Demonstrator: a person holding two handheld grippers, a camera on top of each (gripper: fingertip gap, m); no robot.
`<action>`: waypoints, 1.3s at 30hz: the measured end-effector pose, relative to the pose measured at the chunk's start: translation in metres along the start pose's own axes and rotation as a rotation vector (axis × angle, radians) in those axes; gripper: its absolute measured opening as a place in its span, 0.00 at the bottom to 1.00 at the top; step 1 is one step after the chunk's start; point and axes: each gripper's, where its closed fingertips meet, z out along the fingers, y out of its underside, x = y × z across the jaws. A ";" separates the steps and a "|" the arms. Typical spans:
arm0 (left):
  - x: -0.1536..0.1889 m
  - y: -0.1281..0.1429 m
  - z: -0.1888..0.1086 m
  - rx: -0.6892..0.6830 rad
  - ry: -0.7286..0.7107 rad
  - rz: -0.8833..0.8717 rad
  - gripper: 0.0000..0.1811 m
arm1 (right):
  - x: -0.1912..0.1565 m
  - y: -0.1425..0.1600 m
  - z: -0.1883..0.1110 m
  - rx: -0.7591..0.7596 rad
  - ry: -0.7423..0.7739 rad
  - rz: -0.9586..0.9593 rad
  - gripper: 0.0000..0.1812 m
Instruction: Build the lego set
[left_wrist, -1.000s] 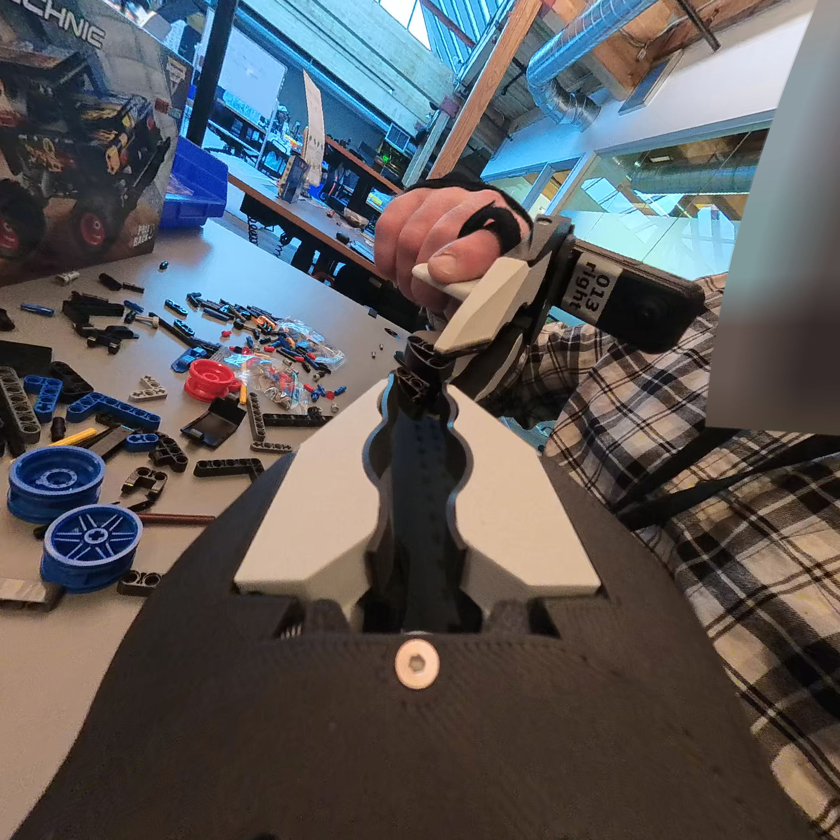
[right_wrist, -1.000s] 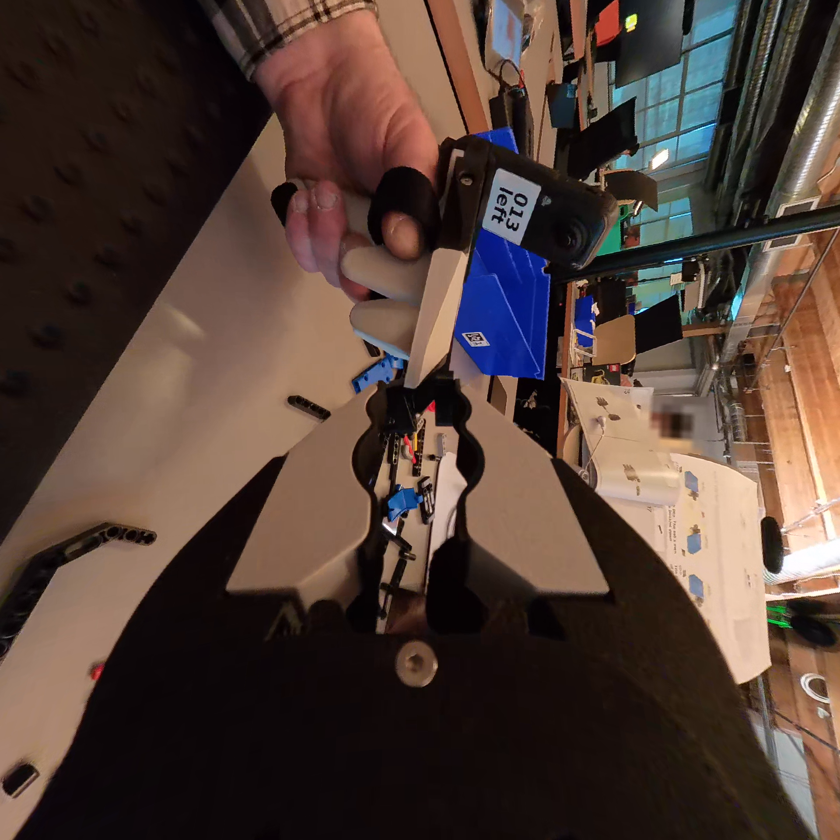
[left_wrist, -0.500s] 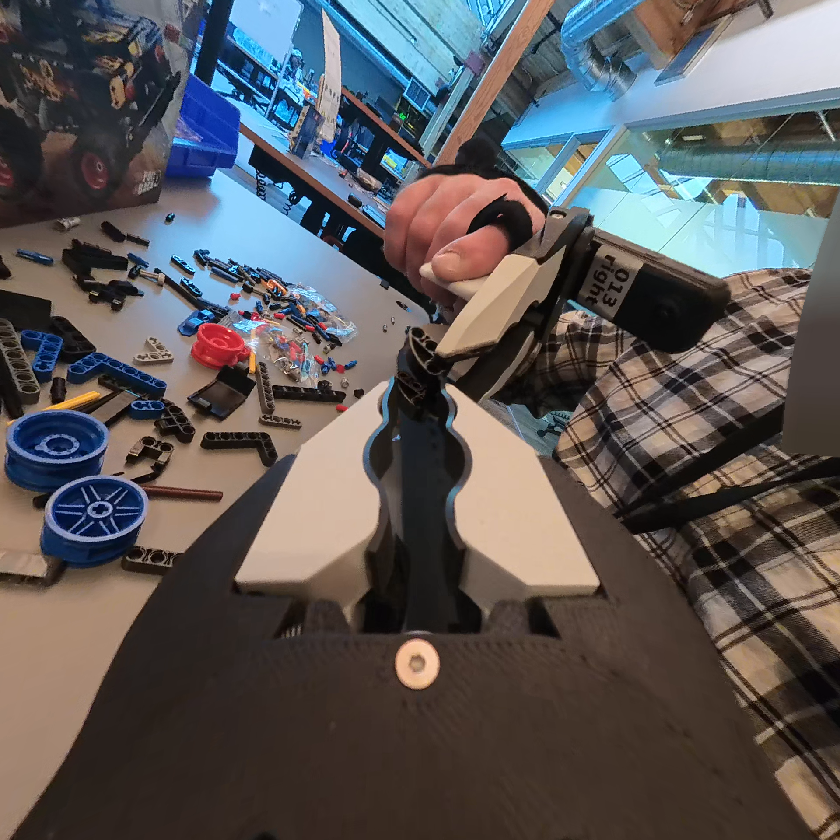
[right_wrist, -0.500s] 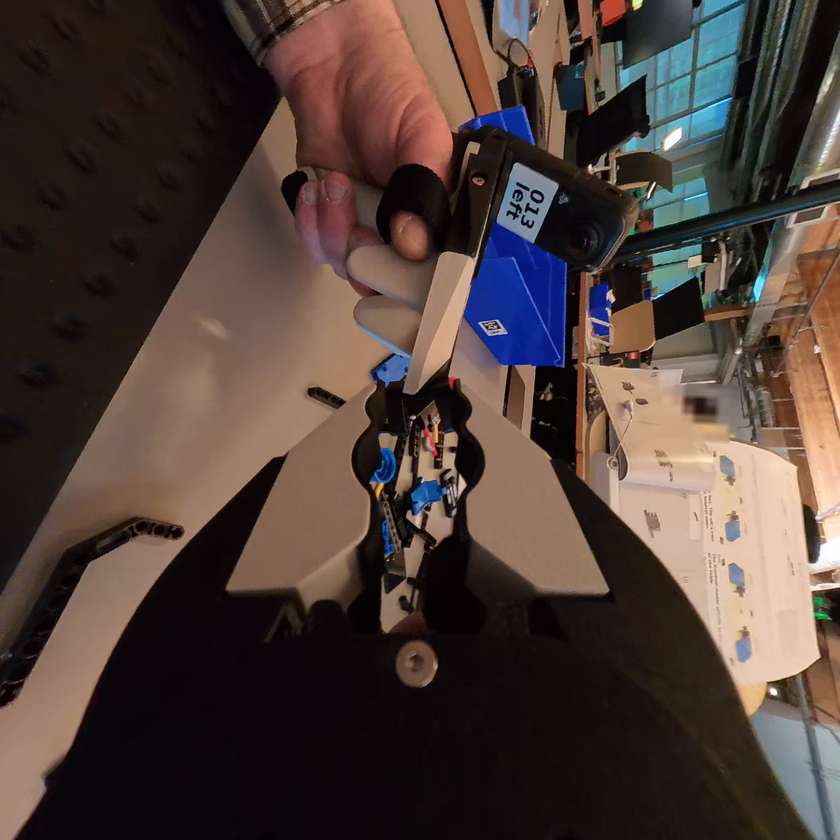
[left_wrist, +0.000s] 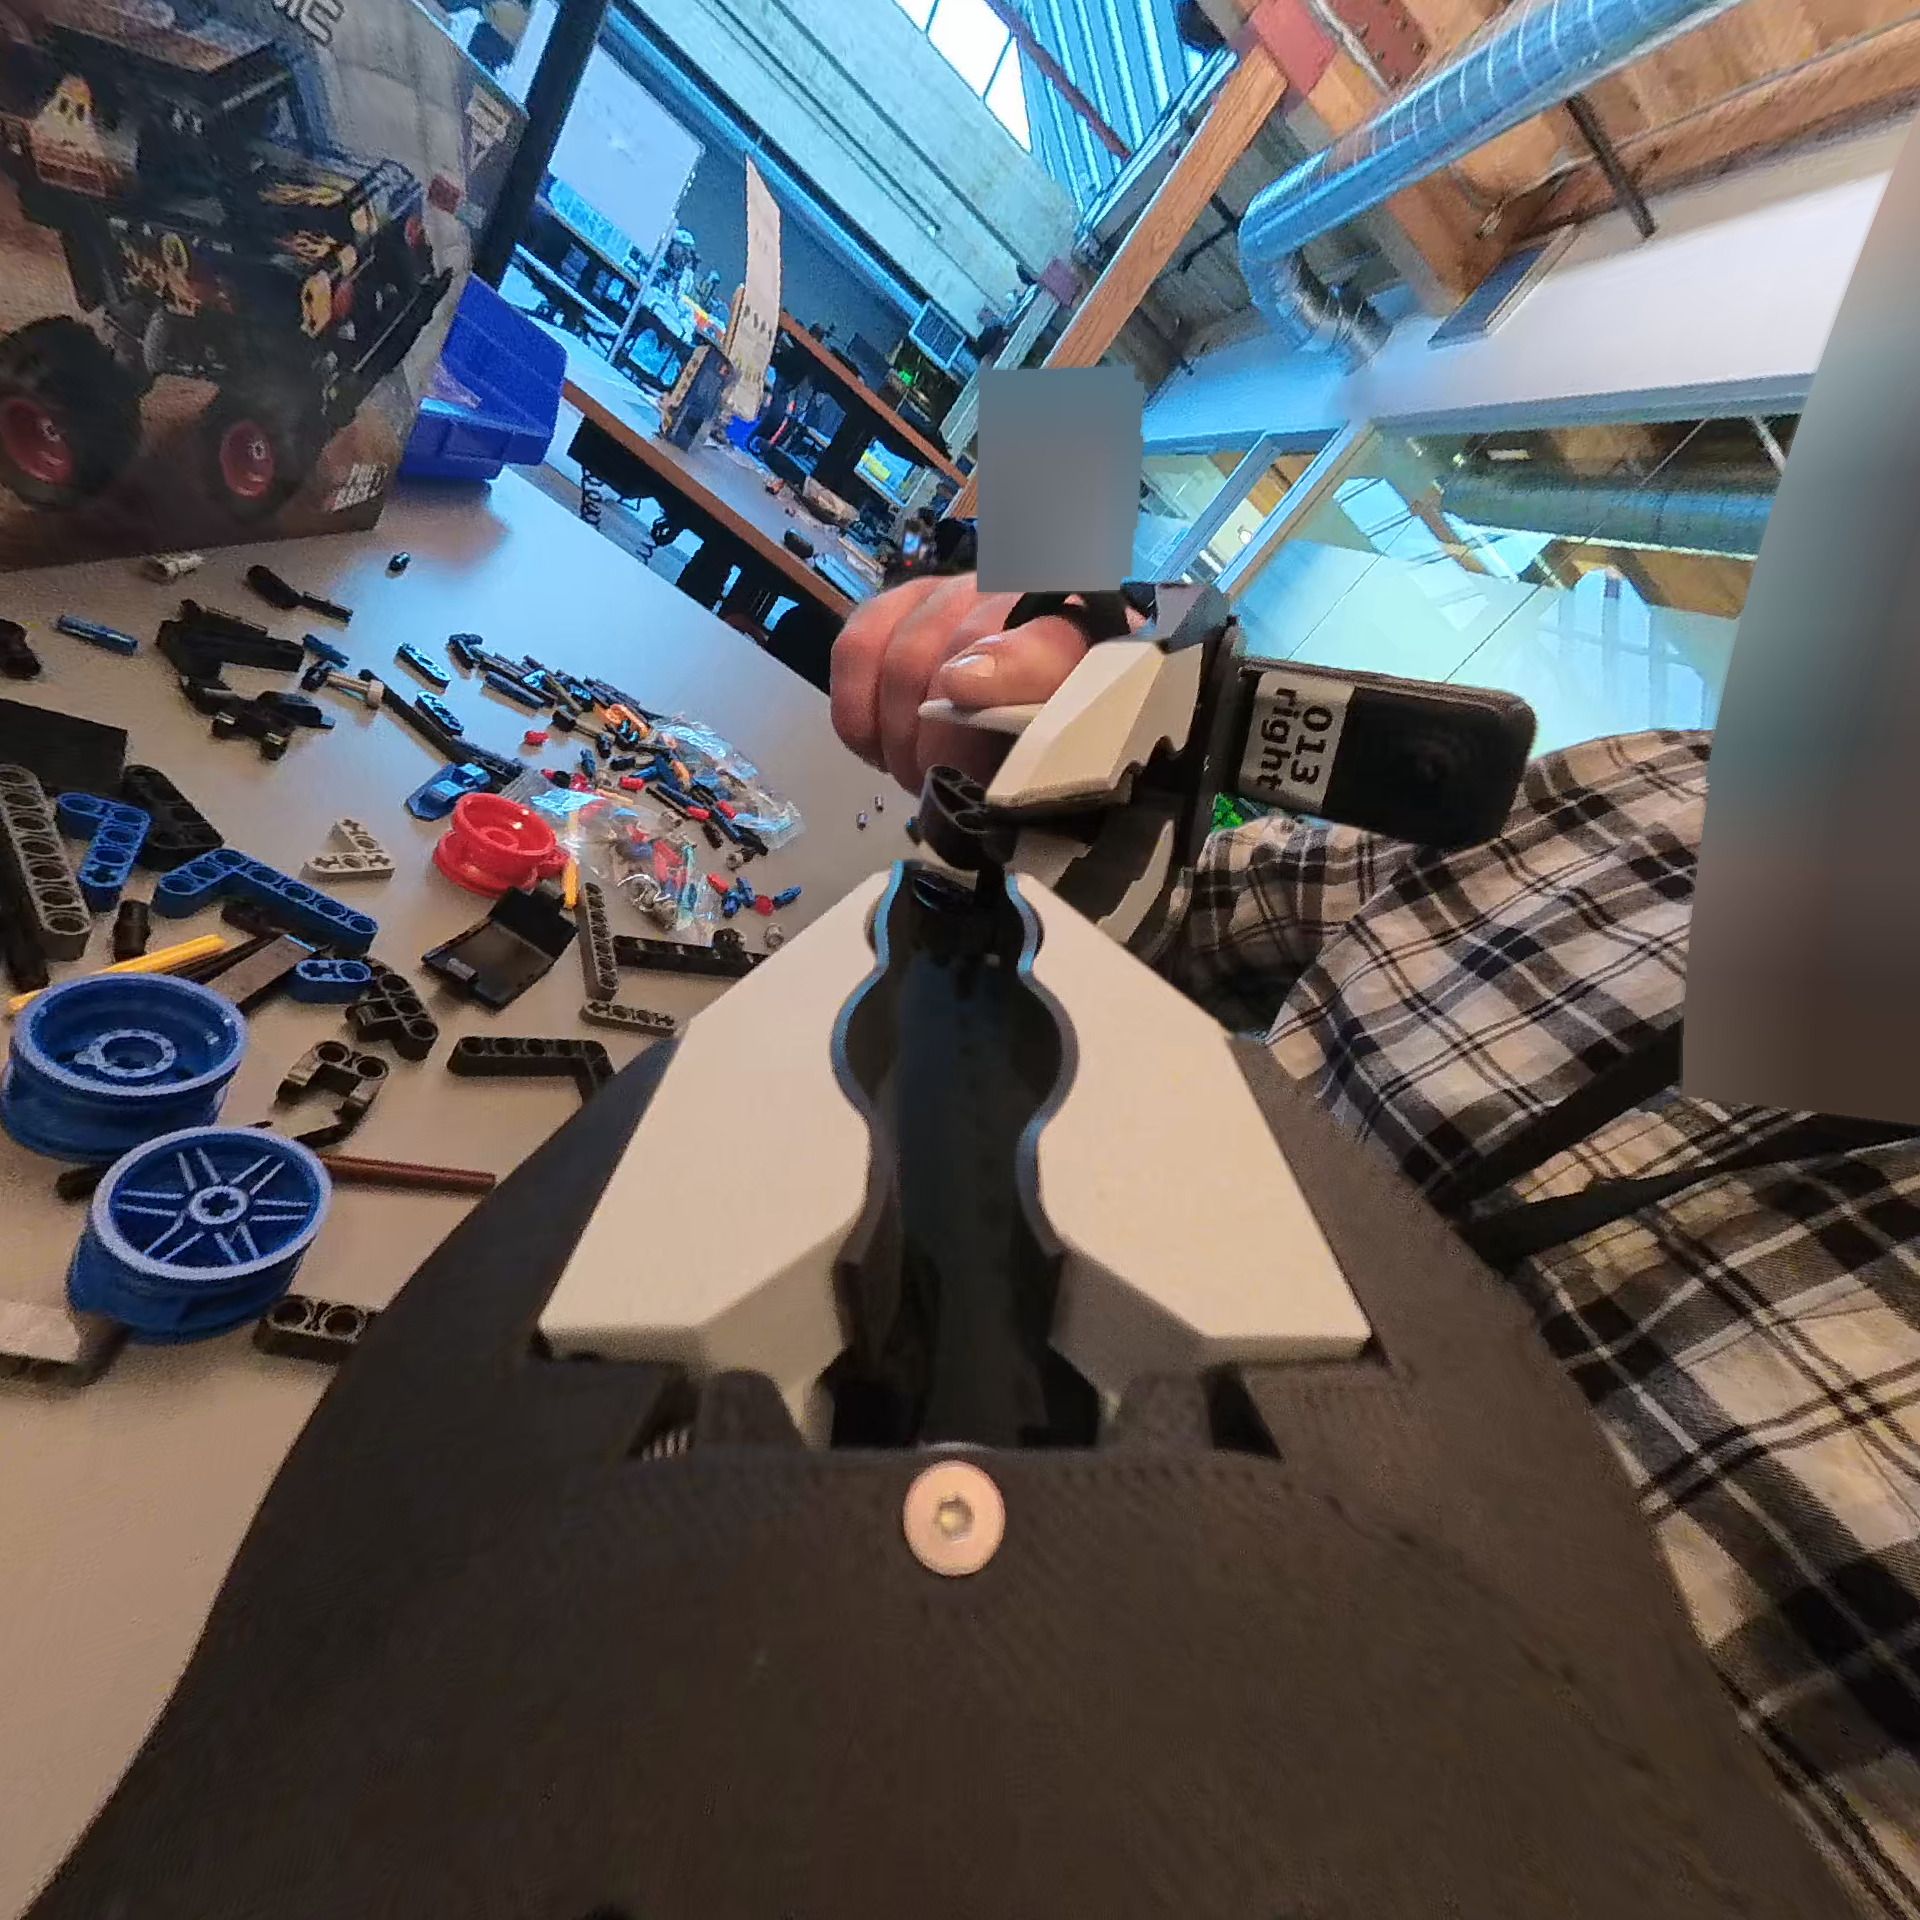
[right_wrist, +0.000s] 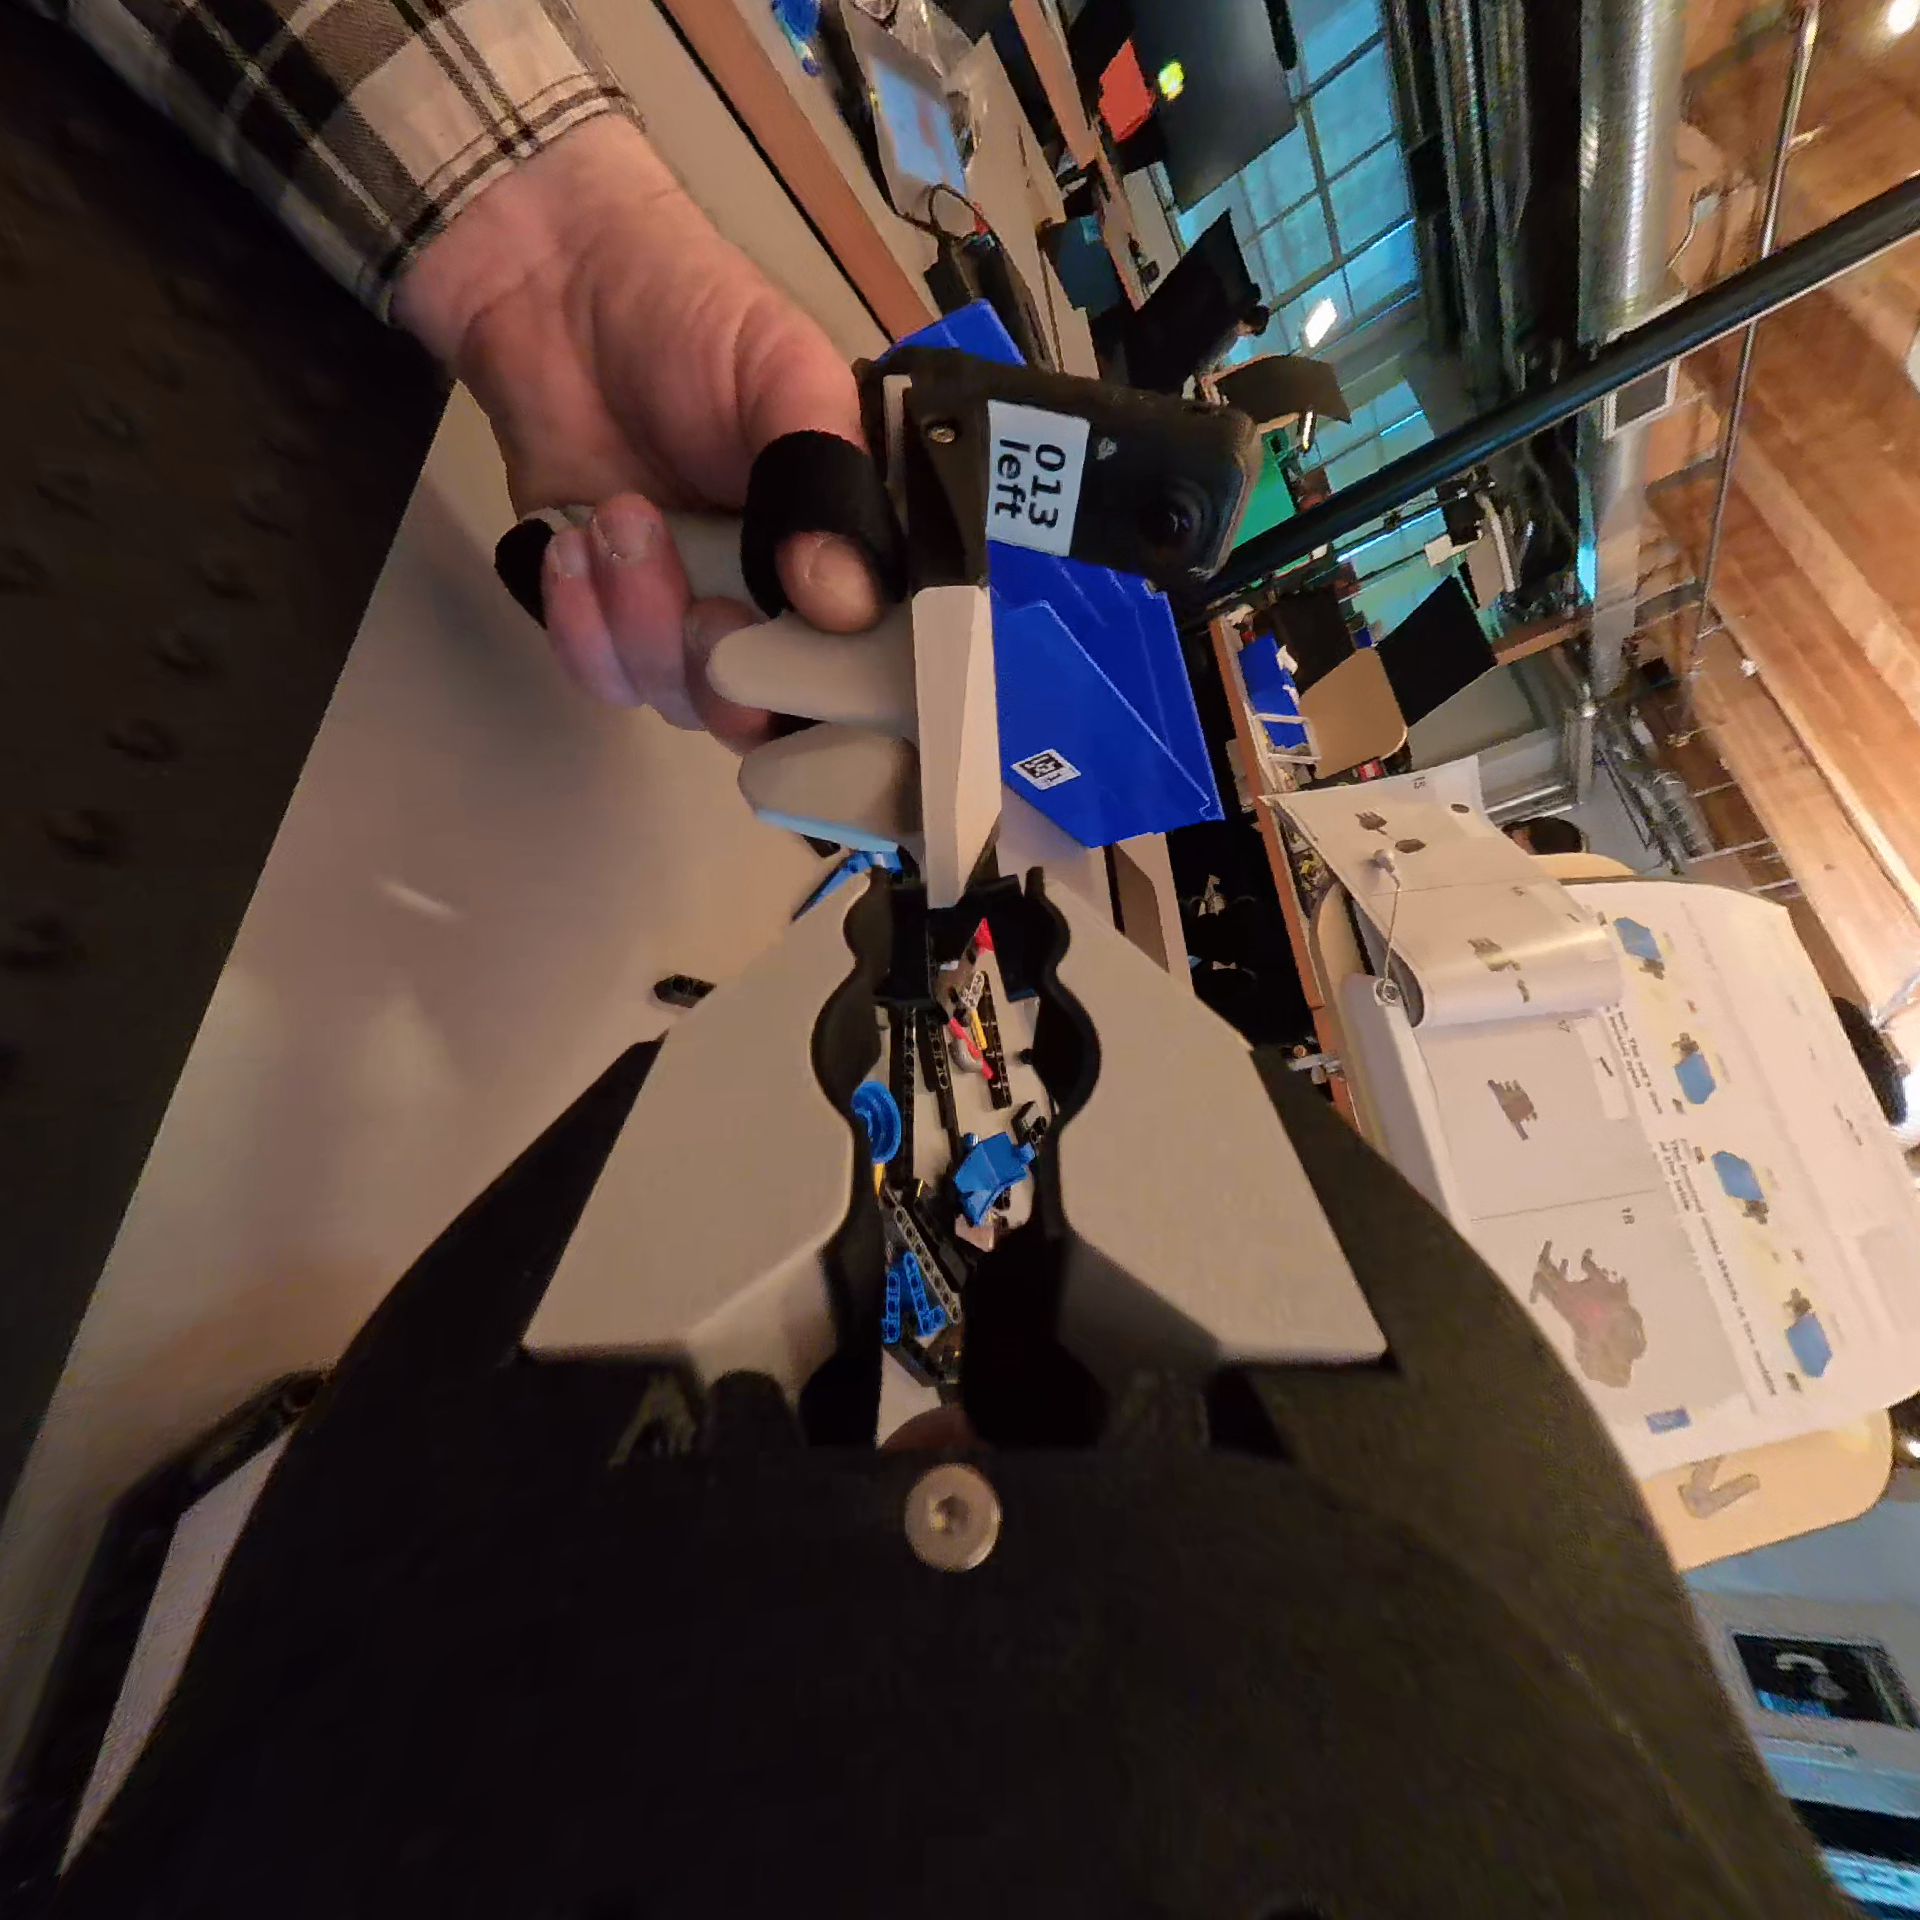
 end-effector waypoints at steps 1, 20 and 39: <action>0.000 -0.001 0.000 0.007 0.003 -0.005 0.07 | 0.001 0.000 0.000 0.005 0.010 0.013 0.12; 0.000 -0.012 -0.003 0.071 0.012 -0.023 0.07 | 0.009 -0.001 0.000 0.030 -0.006 0.105 0.19; -0.006 -0.006 0.004 0.057 0.013 -0.072 0.07 | -0.008 0.016 0.008 -0.020 -0.083 0.177 0.24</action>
